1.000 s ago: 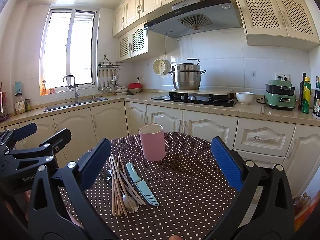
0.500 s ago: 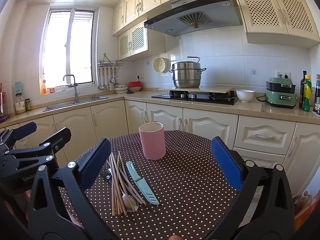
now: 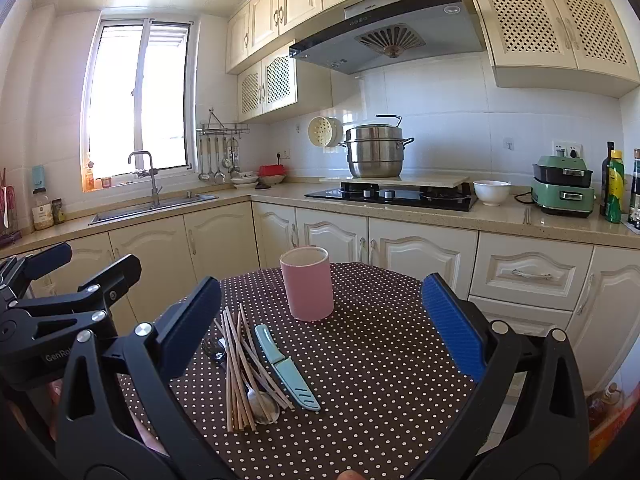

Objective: Organize utensils

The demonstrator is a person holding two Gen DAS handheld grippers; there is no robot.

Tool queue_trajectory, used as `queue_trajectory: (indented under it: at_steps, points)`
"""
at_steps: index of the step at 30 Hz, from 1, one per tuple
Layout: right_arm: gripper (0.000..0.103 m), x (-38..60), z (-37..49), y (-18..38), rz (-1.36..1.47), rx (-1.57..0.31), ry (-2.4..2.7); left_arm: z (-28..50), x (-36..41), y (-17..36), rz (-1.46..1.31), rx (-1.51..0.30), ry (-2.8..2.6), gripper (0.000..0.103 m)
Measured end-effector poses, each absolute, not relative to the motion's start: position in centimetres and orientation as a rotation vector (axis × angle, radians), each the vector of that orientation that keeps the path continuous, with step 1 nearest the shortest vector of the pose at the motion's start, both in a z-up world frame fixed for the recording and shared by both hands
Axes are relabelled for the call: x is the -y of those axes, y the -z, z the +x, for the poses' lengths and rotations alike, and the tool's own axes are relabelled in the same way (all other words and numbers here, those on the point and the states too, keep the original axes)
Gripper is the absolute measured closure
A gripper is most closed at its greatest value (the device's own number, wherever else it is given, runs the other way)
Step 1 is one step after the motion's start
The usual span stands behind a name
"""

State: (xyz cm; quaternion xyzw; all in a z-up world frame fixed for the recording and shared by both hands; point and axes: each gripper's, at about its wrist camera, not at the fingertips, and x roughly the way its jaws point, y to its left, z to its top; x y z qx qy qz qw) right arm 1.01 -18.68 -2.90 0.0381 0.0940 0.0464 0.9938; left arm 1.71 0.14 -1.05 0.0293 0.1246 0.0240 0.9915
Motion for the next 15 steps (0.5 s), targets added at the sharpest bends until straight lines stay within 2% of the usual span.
queue_trajectory:
  at_steps: [15]
  points:
    - [0.005,19.8,2.3,1.7,0.063,-0.168,-0.120,2.4,1.2,-0.1,0.046,-0.249,-0.088,0.004]
